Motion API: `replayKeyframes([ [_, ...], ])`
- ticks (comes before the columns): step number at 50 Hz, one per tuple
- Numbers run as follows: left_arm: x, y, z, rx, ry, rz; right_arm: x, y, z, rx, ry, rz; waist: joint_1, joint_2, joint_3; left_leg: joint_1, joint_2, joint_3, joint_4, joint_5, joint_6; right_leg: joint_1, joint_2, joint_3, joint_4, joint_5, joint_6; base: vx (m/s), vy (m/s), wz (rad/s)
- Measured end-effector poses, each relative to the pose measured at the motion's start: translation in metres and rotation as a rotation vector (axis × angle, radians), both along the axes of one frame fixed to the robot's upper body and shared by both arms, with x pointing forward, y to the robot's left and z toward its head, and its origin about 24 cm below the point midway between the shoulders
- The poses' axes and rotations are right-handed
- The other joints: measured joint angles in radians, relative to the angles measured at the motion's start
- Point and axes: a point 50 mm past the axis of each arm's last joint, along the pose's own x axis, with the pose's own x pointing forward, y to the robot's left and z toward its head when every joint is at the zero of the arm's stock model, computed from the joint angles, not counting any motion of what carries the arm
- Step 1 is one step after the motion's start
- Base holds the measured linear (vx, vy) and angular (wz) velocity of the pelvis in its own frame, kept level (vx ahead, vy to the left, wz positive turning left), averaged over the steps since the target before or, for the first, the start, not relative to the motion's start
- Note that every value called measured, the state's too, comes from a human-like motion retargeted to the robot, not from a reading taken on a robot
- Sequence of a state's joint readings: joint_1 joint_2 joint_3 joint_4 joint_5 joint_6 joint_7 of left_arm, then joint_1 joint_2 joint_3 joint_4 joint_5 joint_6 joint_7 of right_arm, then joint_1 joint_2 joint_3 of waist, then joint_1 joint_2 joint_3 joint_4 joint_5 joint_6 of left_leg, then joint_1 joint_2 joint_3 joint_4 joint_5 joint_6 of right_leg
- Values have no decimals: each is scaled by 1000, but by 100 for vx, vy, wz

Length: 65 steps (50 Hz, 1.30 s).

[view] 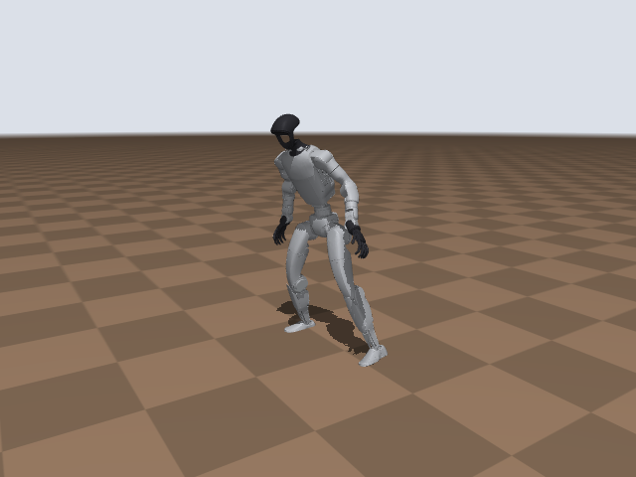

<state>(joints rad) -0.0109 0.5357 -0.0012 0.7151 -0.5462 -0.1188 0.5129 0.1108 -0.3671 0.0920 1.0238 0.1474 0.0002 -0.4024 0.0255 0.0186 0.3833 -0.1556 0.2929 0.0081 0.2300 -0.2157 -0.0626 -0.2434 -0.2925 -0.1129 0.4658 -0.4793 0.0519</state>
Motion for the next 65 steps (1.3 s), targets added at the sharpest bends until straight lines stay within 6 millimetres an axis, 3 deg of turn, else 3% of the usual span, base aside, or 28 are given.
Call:
replayKeyframes([
  [2,-7,-14,-10,-47,-1,-49,-14,2,-5,56,54,28,-17,-5,-22,17,28,9,12,7,-7,-56,17,9,154,-45,-21,6,-53,-44],
  [7,-19,-41,-25,27,94,-230,-12,-4,-2,212,69,133,-4,-38,-37,-3,79,8,207,174,-64,-24,86,59,229,-112,-131,5,-73,-59],
  [10,-20,-49,-27,177,156,-261,4,-24,11,184,-13,100,3,-78,-18,-156,120,103,497,239,-83,8,96,62,307,-182,-158,4,-82,2],
  [13,-18,-58,-34,300,244,-332,32,-55,35,24,-97,61,13,-81,-12,-327,137,214,535,178,-90,1,139,16,357,-202,-174,-9,-83,37],
  [17,-25,-53,-51,345,423,-479,101,-101,97,-132,-191,144,65,-53,21,-448,-22,293,362,201,-118,2,239,-20,341,-164,-172,-14,-77,-16],
  [20,-60,-23,-61,300,587,-430,168,-124,185,-272,-368,242,167,-59,36,-480,-106,522,365,152,-51,16,310,-5,276,-116,-127,-3,-72,-133],
  [21,-79,-6,-61,287,641,-353,194,-121,223,-351,-461,282,215,-78,30,-479,-136,608,366,143,-42,32,338,16,219,-88,-117,12,-80,-195],
  [23,-130,26,-56,276,765,-190,236,-101,296,-516,-690,352,314,-115,19,-456,-171,773,416,120,-29,89,400,70,103,28,-61,28,-90,-238],
  [25,-175,55,-39,301,819,52,264,-63,355,-628,-904,451,441,-235,-2,-424,-319,931,283,192,-59,116,412,177,-45,214,48,34,-103,-241],
  [28,-240,74,-18,301,877,336,285,8,403,-621,-1198,628,550,-338,0,-312,-511,1074,171,275,-52,274,417,258,-311,508,175,51,-112,-169],
  [30,-278,74,-11,235,858,532,287,49,414,-576,-1342,713,598,-319,2,-208,-577,1055,113,339,-47,437,432,245,-524,606,166,62,-114,-165],
  [32,-305,67,-12,106,838,690,284,78,420,-480,-1469,745,658,-258,-26,-143,-578,959,42,358,-36,501,458,116,-506,492,144,67,-105,-214],
  [34,-330,54,-15,-32,823,822,277,101,419,-372,-1580,749,723,-145,-54,-45,-513,845,-33,285,-49,576,463,-108,-393,342,80,75,-95,-266],
  [36,-350,37,-21,-155,848,892,271,117,412,-280,-1644,759,766,-29,-81,55,-374,783,-46,97,-37,604,403,-348,-138,179,-19,78,-87,-225],
  [38,-358,19,-31,-260,928,871,271,131,396,-205,-1621,794,748,0,-82,67,-232,785,76,-118,35,490,245,-456,253,13,-119,67,-83,-89],
  [40,-344,5,-47,-336,1012,751,276,140,364,-129,-1510,815,656,-64,-38,-17,-146,768,301,-244,93,279,72,-391,585,-86,-147,54,-82,74],
  [41,-320,1,-60,-340,1052,611,277,131,337,-105,-1413,786,599,-90,-37,-80,-127,731,382,-253,85,168,17,-330,662,-94,-112,50,-78,183],
  [43,-253,-2,-83,-267,1049,287,268,107,270,-66,-1200,683,490,-100,-36,-144,-105,641,446,-238,37,29,-76,-250,701,-80,-44,48,-75,235],
  [45,-156,-11,-91,-79,900,-88,237,71,197,-59,-984,512,409,-59,-37,-133,-105,542,367,-188,-10,-8,-164,-238,593,-5,-3,43,-78,229],
  [47,-55,-35,-69,133,596,-372,190,37,134,-70,-790,329,337,2,-39,-85,-98,449,219,-116,-35,16,-197,-234,359,106,23,33,-84,212],
  [48,-12,-51,-48,214,413,-462,163,23,108,-76,-693,248,297,32,-42,-62,-91,401,142,-75,-48,40,-191,-215,213,151,41,27,-89,213],
  [51,80,-101,43,296,-160,-596,79,-3,47,-45,-391,46,156,70,-55,-39,-74,269,-24,30,-85,102,-183,-89,-196,206,113,20,-96,218],
  [53,112,-132,107,250,-489,-675,21,-7,17,26,-204,-93,67,63,-65,-47,-60,196,-70,71,-107,119,-208,-27,-361,194,156,12,-102,192],
  [56,137,-170,195,194,-848,-830,-62,-5,-8,94,36,-293,-32,37,-57,-64,-17,113,-58,88,-142,141,-231,-34,-449,233,205,1,-109,130],
  [59,149,-188,256,289,-1031,-906,-122,-2,-14,88,273,-353,-84,21,-14,-47,55,72,-21,88,-160,104,-212,1,-295,279,204,-8,-104,34],
  [60,153,-190,269,342,-1051,-901,-137,-3,-13,86,345,-346,-97,21,4,-29,79,66,-13,90,-160,62,-205,31,-173,232,196,-5,-92,-29],
  [62,162,-178,270,451,-983,-820,-147,-10,-10,79,442,-300,-122,51,17,12,181,69,-22,117,-181,-68,-120,88,133,78,139,-1,-94,-71],
  [65,169,-143,231,491,-768,-677,-133,-30,-3,39,441,-266,-184,63,-19,70,297,121,-62,222,-199,-190,-9,124,400,-73,60,8,-94,-82],
])
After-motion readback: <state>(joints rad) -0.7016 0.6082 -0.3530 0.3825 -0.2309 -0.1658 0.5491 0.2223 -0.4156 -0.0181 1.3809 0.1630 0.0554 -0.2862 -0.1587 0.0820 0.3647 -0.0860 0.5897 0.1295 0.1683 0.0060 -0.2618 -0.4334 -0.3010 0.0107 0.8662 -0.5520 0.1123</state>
